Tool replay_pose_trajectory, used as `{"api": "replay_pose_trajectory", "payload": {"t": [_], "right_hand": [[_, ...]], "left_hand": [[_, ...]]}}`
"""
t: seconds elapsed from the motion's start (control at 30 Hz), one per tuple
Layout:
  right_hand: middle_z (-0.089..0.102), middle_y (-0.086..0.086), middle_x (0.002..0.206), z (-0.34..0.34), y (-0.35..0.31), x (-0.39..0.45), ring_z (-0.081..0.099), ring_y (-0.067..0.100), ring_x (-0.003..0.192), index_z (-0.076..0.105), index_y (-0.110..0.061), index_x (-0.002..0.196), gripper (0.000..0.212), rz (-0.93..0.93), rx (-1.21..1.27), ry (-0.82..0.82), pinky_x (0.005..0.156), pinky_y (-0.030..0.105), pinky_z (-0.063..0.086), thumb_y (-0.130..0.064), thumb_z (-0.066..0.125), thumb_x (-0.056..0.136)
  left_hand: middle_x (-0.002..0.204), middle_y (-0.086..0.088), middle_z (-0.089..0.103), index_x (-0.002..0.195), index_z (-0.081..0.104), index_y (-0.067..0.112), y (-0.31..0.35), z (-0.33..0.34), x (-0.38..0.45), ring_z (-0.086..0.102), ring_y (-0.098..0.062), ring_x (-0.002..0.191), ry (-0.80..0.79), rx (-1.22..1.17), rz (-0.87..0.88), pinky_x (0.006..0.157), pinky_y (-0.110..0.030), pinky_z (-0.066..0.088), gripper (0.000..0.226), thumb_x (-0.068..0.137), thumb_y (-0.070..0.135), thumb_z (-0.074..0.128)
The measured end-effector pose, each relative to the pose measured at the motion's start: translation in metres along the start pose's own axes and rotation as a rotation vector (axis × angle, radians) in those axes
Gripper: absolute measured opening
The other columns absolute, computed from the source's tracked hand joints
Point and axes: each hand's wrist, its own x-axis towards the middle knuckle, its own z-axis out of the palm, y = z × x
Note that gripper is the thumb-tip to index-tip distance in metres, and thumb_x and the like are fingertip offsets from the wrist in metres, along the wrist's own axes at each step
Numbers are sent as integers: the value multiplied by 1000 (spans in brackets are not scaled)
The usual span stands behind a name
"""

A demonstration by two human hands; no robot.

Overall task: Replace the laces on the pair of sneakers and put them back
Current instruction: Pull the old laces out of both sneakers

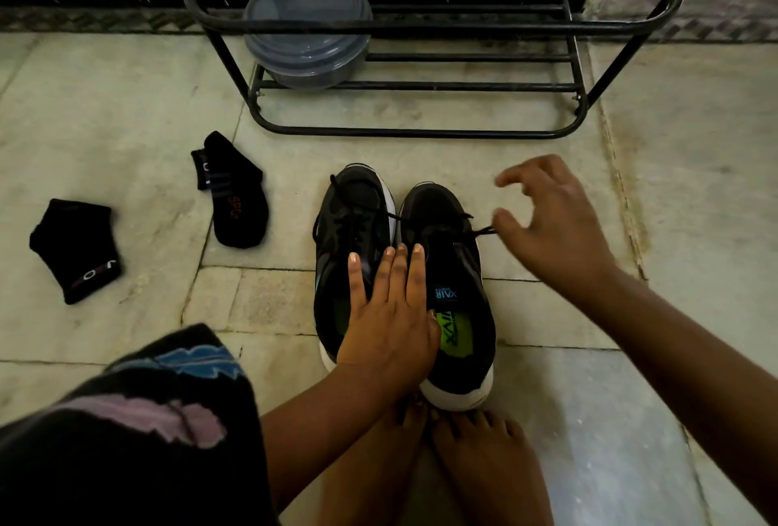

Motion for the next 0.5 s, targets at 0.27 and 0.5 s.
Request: {"api": "replay_pose_trajectory", "payload": {"t": [0.27,0.5], "right_hand": [[57,1,111,41,-30,5,49,21,108,63,-20,110,24,-377,-422,-255,86,33,39,-22,48,91],[55,6,117,47,-33,14,52,25,109,56,-14,118,28,-368,-530,-290,84,34,44,-16,49,91]], "left_hand": [[142,-17,45,144,23,1,0,-1,-1,34,-30,138,1,1,9,110,-62,7,67,86,35,31],[143,-17,45,145,21,2,-1,-1,-1,31,-30,140,-2,2,3,110,-62,7,68,87,36,31]]}}
